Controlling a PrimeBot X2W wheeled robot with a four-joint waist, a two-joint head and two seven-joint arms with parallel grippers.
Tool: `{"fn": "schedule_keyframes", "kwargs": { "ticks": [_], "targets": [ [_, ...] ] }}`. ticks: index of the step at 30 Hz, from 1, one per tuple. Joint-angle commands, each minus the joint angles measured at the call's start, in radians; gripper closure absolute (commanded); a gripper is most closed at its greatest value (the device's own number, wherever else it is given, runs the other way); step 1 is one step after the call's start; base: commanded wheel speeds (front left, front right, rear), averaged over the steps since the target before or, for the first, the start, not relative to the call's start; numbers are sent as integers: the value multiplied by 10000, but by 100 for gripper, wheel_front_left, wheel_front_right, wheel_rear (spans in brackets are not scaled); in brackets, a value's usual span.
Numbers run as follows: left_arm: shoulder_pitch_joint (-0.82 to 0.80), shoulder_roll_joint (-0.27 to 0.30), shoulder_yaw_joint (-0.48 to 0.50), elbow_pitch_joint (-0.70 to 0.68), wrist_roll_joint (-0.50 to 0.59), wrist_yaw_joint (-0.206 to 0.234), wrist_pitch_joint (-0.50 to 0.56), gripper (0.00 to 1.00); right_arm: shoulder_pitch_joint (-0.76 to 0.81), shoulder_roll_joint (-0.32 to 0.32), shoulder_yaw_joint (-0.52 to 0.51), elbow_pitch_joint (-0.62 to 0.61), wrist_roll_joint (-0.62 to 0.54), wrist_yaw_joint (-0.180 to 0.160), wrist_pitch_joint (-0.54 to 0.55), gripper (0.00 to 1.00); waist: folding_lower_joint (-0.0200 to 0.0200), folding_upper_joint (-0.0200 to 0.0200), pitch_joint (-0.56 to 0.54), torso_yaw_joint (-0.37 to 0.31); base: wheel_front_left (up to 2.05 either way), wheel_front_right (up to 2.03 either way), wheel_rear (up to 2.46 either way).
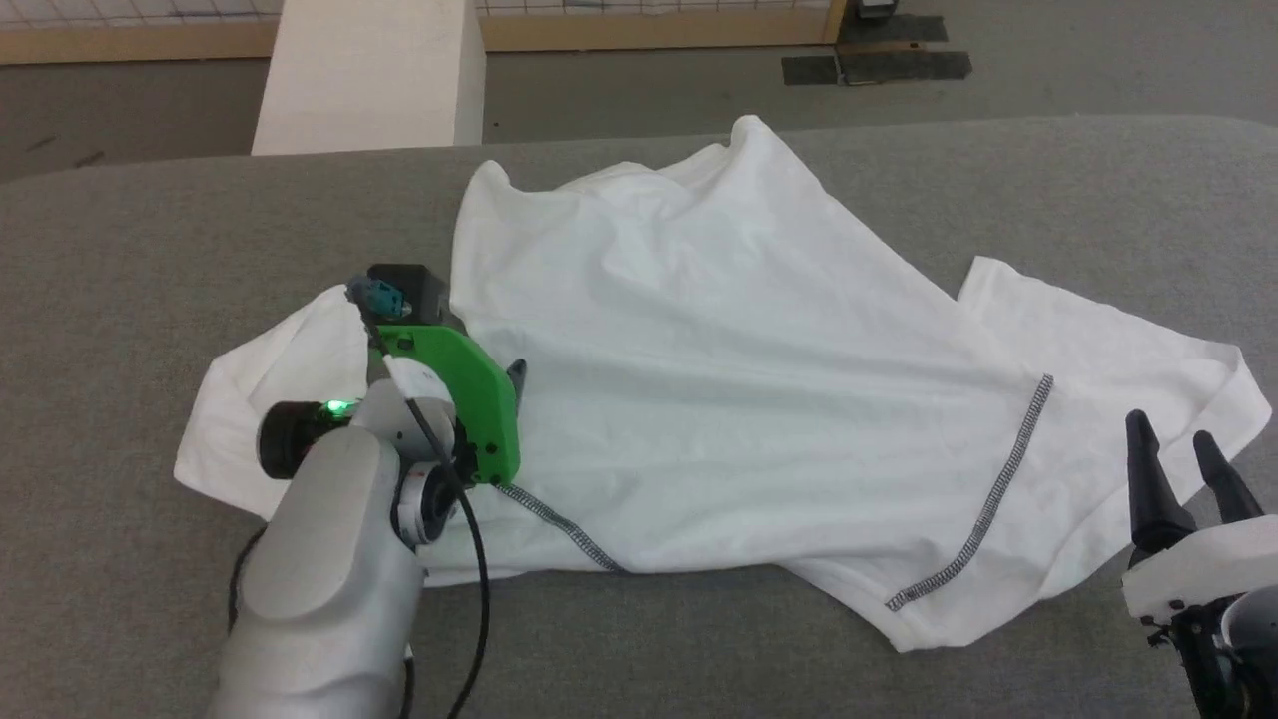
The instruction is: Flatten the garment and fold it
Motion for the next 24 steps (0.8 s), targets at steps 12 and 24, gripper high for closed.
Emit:
{"fn": "schedule_keyframes", "kwargs": {
  "ticks": [12, 24],
  "targets": [
    [-749, 297, -29, 1725, -257, -165, 820, 100, -175, -7, -166, 331, 78, -15, -424, 0, 0, 0, 1052, -955, 0, 0, 0],
    [-2942, 1144, 231, 1764, 493, 263, -1304, 100, -772, -7, 388, 510, 231, -15, -579, 0, 0, 0, 1566, -1341, 0, 0, 0]
  ]
}}
